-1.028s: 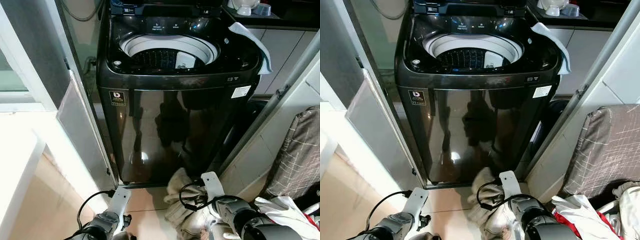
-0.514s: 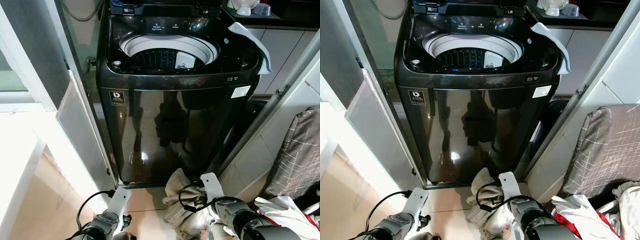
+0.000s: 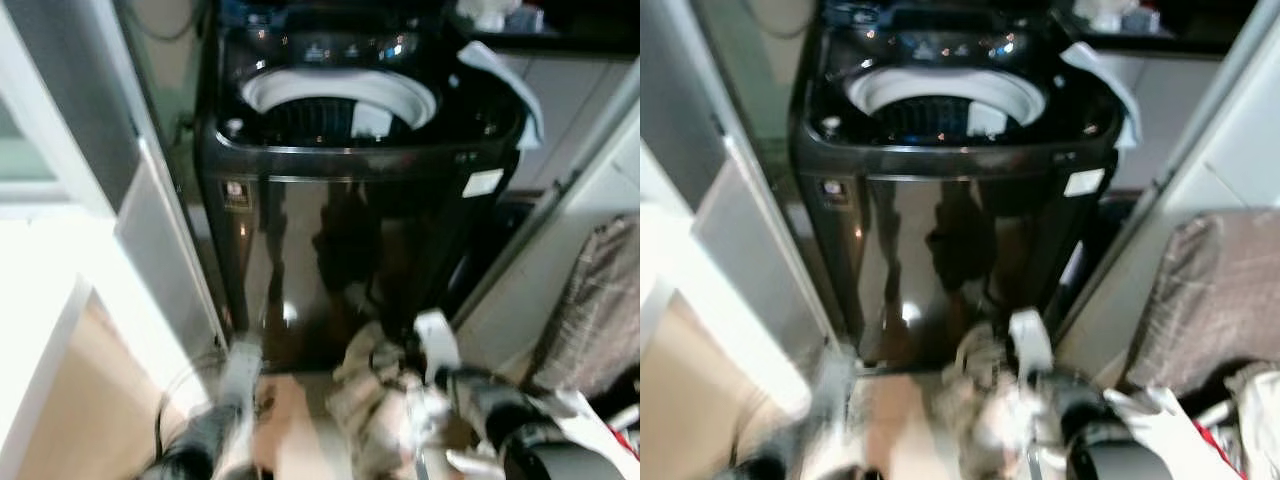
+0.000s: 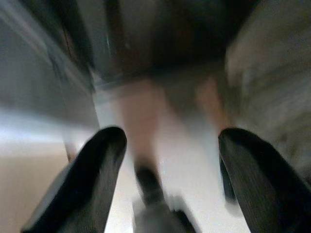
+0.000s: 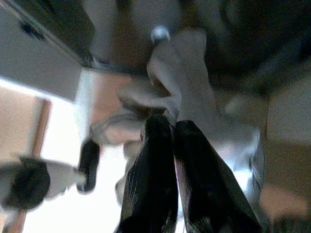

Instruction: Clothes washing

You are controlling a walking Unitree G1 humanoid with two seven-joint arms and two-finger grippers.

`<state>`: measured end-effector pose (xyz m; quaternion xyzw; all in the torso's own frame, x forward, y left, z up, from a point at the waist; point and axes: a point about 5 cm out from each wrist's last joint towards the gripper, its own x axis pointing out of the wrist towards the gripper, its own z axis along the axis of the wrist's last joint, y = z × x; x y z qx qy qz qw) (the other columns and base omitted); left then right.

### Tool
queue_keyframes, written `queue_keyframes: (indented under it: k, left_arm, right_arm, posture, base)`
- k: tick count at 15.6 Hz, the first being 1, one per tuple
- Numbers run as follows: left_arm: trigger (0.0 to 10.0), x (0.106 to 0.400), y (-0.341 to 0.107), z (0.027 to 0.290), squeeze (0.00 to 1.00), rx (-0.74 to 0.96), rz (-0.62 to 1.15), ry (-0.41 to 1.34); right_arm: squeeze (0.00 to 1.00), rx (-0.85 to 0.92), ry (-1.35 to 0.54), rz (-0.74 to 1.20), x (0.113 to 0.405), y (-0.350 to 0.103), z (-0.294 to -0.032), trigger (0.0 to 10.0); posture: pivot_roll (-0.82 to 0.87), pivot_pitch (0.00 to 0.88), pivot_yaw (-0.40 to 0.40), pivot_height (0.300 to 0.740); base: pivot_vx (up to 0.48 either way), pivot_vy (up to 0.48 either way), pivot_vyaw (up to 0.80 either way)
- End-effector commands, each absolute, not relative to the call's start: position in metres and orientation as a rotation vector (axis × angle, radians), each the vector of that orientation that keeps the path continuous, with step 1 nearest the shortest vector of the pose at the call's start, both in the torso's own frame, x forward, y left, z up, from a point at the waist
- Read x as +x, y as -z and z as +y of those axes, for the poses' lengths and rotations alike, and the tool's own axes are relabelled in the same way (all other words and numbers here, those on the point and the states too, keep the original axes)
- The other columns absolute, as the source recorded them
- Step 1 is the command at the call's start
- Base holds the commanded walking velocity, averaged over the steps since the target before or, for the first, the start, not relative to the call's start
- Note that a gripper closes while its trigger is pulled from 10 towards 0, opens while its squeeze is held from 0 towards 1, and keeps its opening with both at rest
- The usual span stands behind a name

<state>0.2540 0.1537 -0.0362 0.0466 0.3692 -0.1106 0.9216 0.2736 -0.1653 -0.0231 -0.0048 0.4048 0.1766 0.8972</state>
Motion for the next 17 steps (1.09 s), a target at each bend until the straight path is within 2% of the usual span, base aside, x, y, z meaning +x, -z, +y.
queue_keyframes:
  k: [1, 2, 3, 4, 6, 9, 10, 12, 17]
  left_arm:
    - [10.0, 0.276, 0.003, 0.147, 0.0, 0.112, 0.617, 0.268]
    - [10.0, 0.285, -0.041, 0.138, 0.0, 0.095, 0.433, 0.302]
    - [10.0, 0.288, -0.062, 0.136, 0.0, 0.108, 0.361, 0.313]
    - [10.0, 0.292, -0.103, 0.134, 0.0, 0.134, 0.241, 0.332]
    - [10.0, 0.285, -0.156, 0.131, 0.0, 0.181, 0.108, 0.366]
    - [10.0, 0.28, -0.167, 0.132, 0.0, 0.201, 0.078, 0.372]
    - [10.0, 0.257, -0.183, 0.133, 0.0, 0.254, -0.06, 0.367]
    - [10.0, 0.268, -0.195, 0.124, 0.0, 0.253, -0.146, 0.316]
    - [10.0, 0.285, -0.225, 0.107, 0.0, 0.321, -0.295, 0.348]
  right_arm:
    - [0.0, -0.004, -0.407, 0.714, 0.293, -0.005, -0.164, 0.0]
    - [0.0, 0.001, -0.446, 0.612, 0.294, -0.038, -0.16, 0.0]
    - [0.0, 0.005, -0.461, 0.572, 0.294, -0.051, -0.158, 0.0]
    - [0.0, -0.023, -0.456, 0.489, 0.294, -0.078, -0.158, 0.0]
    - [0.0, -0.134, -0.375, 0.283, 0.288, -0.134, -0.165, 0.0]
    - [0.0, -0.181, -0.339, 0.211, 0.279, -0.149, -0.167, 0.0]
    - [0.0, -0.19, -0.181, -0.083, 0.258, -0.178, -0.171, 0.0]
    - [0.0, -0.175, -0.109, -0.289, 0.279, -0.211, -0.16, 0.0]
    - [0.0, -0.159, -0.056, -0.45, 0.323, -0.256, -0.161, 0.0]
  posture:
    - [-0.01, 0.0, -0.043, 0.74]
    - [-0.01, 0.0, -0.047, 0.74]
    - [-0.01, 0.0, -0.049, 0.74]
    - [-0.02, 0.0, -0.048, 0.74]
    - [-0.03, 0.0, -0.048, 0.74]
    - [-0.03, 0.0, -0.049, 0.74]
    - [-0.05, 0.0, -0.054, 0.74]
    - [-0.05, 0.0, -0.038, 0.74]
    - [-0.05, 0.0, -0.017, 0.74]
  base:
    - [0.0, 0.0, 0.0]
    - [0.0, 0.0, 0.0]
    - [0.0, 0.0, 0.0]
    - [0.0, 0.0, 0.0]
    - [0.0, 0.0, 0.0]
    - [0.0, 0.0, 0.0]
    - [0.0, 0.0, 0.0]
    - [0.0, 0.0, 0.0]
    - [0.0, 0.0, 0.0]
